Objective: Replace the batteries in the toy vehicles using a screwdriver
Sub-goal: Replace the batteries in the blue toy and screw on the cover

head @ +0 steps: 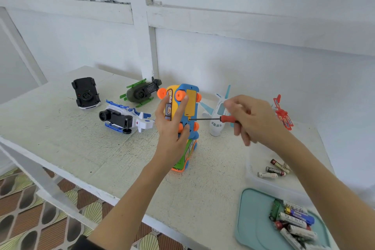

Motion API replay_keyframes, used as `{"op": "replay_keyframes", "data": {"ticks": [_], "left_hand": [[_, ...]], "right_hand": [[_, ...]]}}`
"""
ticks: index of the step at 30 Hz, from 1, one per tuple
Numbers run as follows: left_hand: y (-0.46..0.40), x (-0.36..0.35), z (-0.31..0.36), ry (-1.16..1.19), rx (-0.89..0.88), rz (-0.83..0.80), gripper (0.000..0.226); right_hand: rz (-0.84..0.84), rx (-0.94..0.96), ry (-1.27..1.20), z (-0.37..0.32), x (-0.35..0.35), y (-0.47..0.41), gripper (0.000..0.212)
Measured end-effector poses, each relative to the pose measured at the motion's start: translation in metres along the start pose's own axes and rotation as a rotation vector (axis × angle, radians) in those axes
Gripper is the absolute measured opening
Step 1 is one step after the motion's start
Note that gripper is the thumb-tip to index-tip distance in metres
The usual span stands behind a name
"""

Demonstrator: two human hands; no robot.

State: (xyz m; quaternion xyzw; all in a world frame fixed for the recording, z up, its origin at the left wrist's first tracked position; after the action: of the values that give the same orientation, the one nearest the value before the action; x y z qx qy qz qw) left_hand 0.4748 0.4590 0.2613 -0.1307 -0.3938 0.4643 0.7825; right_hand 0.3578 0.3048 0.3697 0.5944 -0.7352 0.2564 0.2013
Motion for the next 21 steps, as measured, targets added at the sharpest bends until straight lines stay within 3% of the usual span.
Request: {"op": "replay_keyframes", "data": {"ticks": [4,8,11,15,19,21], "left_hand": [[-0.001,0.000,0.000,0.002,-0.008,0.005,0.062],[-0.001,-0.001,0.001,0.011,-0.012,-0.004,0.064],[-0.002,-0.002,0.002,0.017,-0.011,-0.006,0.064],[-0.002,-0.002,0.005,0.016,-0.001,-0.008,0.065],[-0.004,-0.002,0.005,0.036,0.027,-0.011,0.064],[-0.004,-0.001,0.007,0.045,0.019,0.004,0.067]], "right_hand": [[0.053,0.031,0.041,0.001,0.004,-0.001,0.010],[-0.022,0.056,0.006,0.001,0.007,0.003,0.037],[0.002,0.000,-0.054,-0.002,0.007,0.004,0.015],[0.081,0.017,0.035,-0.001,0.009,0.003,0.010],[-0.013,0.040,-0.020,0.000,0.011,0.005,0.034],[-0.059,0.028,-0.015,0.001,0.011,0.006,0.032]]}}
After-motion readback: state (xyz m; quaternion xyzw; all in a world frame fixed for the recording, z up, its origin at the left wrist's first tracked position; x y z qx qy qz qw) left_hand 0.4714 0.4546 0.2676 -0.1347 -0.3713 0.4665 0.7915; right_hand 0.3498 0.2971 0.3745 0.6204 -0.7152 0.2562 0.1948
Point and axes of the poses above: each hand's wrist, its own y-axis away from the middle knuckle, its own x-axis out of the back of the hand, z = x × y, the point moved 1 cm from there along -y, towards the middle knuckle, and after that the axes turned 12 degrees about -z, right-handed, at the moved point
